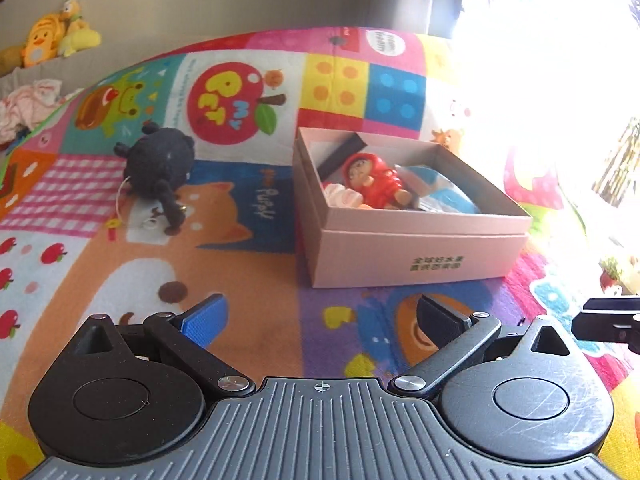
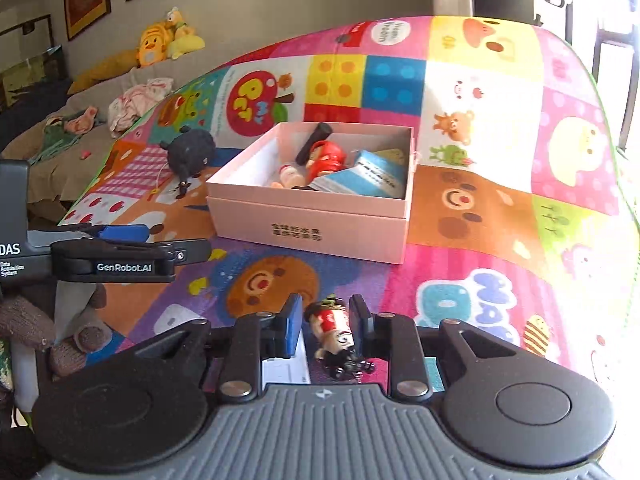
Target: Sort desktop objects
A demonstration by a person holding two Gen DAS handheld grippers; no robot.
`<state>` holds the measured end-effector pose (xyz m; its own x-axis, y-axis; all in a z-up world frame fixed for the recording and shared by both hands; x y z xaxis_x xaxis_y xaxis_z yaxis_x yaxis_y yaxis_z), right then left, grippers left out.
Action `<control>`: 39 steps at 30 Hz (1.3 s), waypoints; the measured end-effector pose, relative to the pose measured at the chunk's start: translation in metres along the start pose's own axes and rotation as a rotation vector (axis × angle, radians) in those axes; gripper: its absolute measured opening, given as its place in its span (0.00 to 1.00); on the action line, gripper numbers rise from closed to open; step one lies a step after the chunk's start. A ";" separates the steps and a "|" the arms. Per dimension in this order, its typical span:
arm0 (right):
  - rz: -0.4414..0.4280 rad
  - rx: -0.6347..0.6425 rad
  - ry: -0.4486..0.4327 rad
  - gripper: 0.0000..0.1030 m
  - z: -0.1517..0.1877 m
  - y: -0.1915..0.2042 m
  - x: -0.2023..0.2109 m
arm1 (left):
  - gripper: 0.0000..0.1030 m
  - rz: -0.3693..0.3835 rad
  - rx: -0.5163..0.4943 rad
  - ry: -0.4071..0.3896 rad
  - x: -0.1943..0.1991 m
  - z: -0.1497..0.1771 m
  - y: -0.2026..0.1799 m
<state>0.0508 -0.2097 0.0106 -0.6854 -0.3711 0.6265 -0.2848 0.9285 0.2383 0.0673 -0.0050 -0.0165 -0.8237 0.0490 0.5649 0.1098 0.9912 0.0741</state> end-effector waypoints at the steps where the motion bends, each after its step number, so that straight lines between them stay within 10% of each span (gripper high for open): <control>1: 0.018 -0.009 -0.011 0.36 0.002 -0.007 0.001 | 1.00 0.013 -0.021 0.005 0.000 0.000 -0.008; 6: 0.078 -0.103 -0.022 0.43 0.004 -0.038 -0.005 | 1.00 0.096 -0.116 0.013 0.000 0.002 -0.040; 13: -0.036 -0.107 -0.051 0.43 -0.067 -0.018 -0.025 | 1.00 -0.010 -0.093 0.026 -0.014 0.004 -0.020; 28: 0.082 -0.187 0.214 0.50 -0.170 0.029 -0.248 | 1.00 0.071 0.084 -0.060 -0.012 0.011 0.020; 33: -0.163 -0.260 0.324 0.53 -0.160 0.049 -0.227 | 1.00 0.092 0.103 -0.065 -0.012 0.012 0.023; 39: -0.135 -0.190 0.093 0.55 -0.160 0.033 -0.128 | 1.00 0.080 0.094 -0.059 -0.012 0.012 0.021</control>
<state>0.2365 -0.1294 0.0570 -0.5826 -0.4969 0.6432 -0.2319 0.8601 0.4544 0.0729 0.0169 -0.0318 -0.8460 0.1325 0.5165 0.1261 0.9909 -0.0476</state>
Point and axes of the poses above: each gripper's, at about its wrist camera, not at the fingertips, and x roughly against the way its jaws point, y to its left, z to its underside, the point moved 7 cm from there along -x, roughly the way its jaws point, and after that the axes turned 13 degrees about -x, right-handed, at the moved point
